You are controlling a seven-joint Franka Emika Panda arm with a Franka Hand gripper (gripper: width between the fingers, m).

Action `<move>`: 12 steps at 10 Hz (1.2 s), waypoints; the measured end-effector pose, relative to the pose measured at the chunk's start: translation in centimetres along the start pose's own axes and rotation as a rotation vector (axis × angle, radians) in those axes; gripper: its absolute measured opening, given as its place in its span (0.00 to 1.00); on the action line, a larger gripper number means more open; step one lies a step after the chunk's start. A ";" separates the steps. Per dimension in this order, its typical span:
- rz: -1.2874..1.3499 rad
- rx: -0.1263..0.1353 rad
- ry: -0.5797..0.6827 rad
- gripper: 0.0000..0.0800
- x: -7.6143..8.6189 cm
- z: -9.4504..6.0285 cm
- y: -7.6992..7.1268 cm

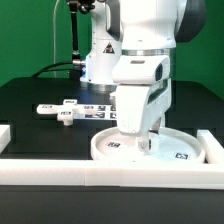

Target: Assemble round table

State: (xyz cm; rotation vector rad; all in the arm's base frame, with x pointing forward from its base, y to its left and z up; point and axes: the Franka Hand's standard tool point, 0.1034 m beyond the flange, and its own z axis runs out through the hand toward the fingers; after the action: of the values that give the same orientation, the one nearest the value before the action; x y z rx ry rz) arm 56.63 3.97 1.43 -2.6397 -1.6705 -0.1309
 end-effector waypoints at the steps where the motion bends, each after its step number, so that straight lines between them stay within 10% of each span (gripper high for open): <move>1: 0.000 0.000 0.000 0.51 0.0 0.0 0.0; 3: 0.001 0.000 0.000 0.51 0.0 0.0 0.0; 5: 0.039 -0.022 0.009 0.78 -0.1 -1.2 -0.1; 12: 0.111 -0.071 0.020 0.81 -2.4 -6.1 -7.7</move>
Offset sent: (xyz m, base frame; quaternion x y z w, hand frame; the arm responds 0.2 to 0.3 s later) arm 0.0000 0.0000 0.0000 0.0000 0.0000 0.0000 1.0000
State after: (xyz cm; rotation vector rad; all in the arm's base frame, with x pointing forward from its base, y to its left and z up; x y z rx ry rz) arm 48.26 4.75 7.08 -2.7651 -1.5374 -0.2172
